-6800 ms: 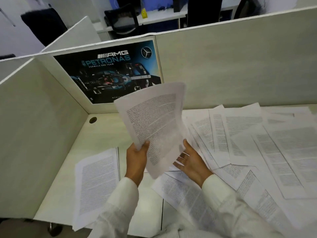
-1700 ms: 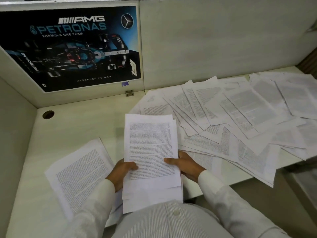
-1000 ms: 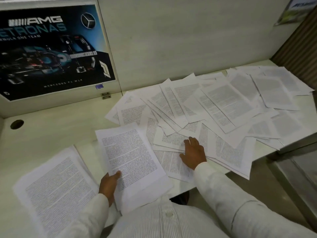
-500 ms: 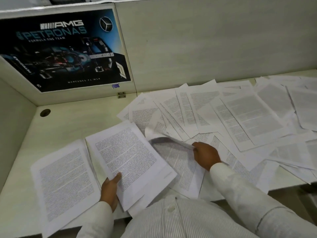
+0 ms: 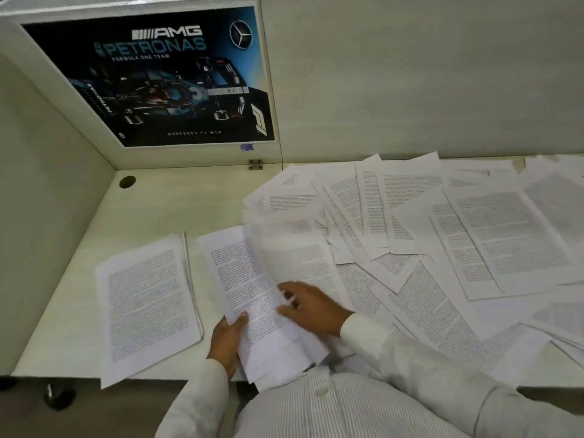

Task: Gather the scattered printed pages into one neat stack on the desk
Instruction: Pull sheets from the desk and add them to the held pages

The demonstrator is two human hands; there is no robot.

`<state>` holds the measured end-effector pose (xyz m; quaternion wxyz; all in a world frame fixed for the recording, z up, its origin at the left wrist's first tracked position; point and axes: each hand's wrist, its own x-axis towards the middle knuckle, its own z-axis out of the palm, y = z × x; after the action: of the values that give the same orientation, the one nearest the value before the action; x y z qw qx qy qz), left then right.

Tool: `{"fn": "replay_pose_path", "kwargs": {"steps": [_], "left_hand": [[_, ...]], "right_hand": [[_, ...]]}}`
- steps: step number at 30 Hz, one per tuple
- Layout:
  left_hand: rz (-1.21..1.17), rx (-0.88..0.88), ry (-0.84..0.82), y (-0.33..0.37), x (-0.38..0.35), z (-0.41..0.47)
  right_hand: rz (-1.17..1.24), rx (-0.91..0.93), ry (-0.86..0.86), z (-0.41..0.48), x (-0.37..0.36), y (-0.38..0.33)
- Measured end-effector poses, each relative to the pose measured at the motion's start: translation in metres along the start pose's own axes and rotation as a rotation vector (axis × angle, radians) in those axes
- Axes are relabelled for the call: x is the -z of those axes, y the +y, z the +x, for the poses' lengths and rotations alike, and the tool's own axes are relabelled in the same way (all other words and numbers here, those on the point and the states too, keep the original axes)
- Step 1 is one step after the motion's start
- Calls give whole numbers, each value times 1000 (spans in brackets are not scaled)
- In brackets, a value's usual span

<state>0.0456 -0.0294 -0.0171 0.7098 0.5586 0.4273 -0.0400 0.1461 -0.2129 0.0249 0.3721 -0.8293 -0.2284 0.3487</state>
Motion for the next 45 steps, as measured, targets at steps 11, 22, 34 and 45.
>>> {"fn": "replay_pose_path", "kwargs": {"steps": [11, 22, 34, 45], "left_hand": [[2, 32, -96, 25, 28, -10], [194, -42, -294, 101, 26, -14], [152, -357, -246, 168, 11, -8], [-204, -698, -162, 261, -7, -45]], "right_hand": [[243, -399, 417, 8, 50, 32], [831, -56, 258, 20, 56, -25], [722, 100, 341, 29, 59, -93], [1110, -34, 697, 42, 65, -99]]}}
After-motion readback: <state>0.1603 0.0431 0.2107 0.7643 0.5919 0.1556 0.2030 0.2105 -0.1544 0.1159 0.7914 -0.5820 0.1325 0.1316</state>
